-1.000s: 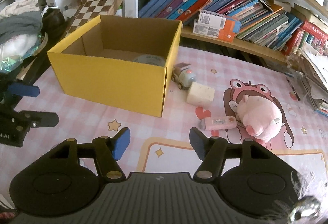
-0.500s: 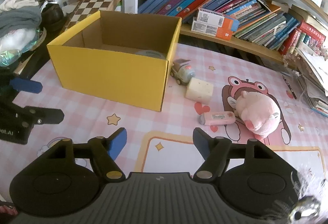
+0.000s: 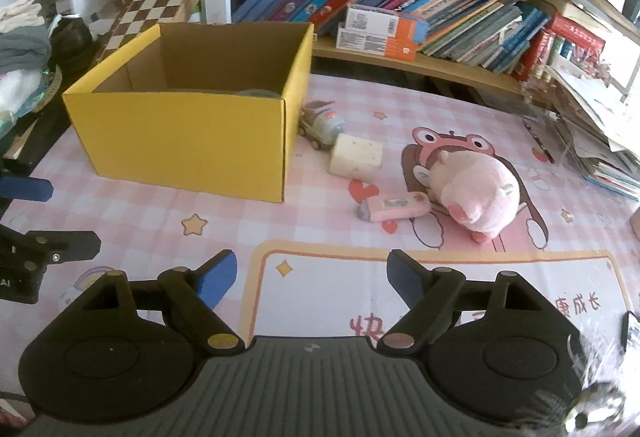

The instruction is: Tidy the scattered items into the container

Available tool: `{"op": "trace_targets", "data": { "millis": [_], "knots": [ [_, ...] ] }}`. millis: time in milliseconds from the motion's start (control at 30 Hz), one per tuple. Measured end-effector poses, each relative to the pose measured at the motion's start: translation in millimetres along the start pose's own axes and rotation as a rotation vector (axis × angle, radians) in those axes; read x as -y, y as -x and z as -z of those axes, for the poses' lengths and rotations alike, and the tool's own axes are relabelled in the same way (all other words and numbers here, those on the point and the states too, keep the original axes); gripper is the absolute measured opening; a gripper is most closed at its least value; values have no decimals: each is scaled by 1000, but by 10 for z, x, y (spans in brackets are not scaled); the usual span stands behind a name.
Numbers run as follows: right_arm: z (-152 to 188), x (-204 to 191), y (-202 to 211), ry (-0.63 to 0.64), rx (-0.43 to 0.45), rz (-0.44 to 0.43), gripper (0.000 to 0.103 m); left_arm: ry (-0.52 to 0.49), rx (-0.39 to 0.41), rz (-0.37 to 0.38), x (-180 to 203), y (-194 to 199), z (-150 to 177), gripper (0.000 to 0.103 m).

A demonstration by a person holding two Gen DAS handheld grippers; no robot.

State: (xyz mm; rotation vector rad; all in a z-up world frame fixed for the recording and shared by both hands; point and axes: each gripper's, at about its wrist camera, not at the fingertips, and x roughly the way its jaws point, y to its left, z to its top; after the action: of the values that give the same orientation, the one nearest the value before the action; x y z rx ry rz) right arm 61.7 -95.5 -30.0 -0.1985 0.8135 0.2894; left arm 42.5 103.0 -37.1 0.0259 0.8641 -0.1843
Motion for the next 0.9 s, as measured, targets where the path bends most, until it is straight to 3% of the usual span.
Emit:
{"op": "trace_targets", "data": {
  "millis": [333, 900],
  "knots": [
    [85, 77, 14, 12, -13, 2, 85, 7, -6, -19, 100, -22, 2, 94],
    [47, 404, -127, 86, -15, -80, 93, 23, -36, -105, 575, -109, -60, 94]
  ]
}}
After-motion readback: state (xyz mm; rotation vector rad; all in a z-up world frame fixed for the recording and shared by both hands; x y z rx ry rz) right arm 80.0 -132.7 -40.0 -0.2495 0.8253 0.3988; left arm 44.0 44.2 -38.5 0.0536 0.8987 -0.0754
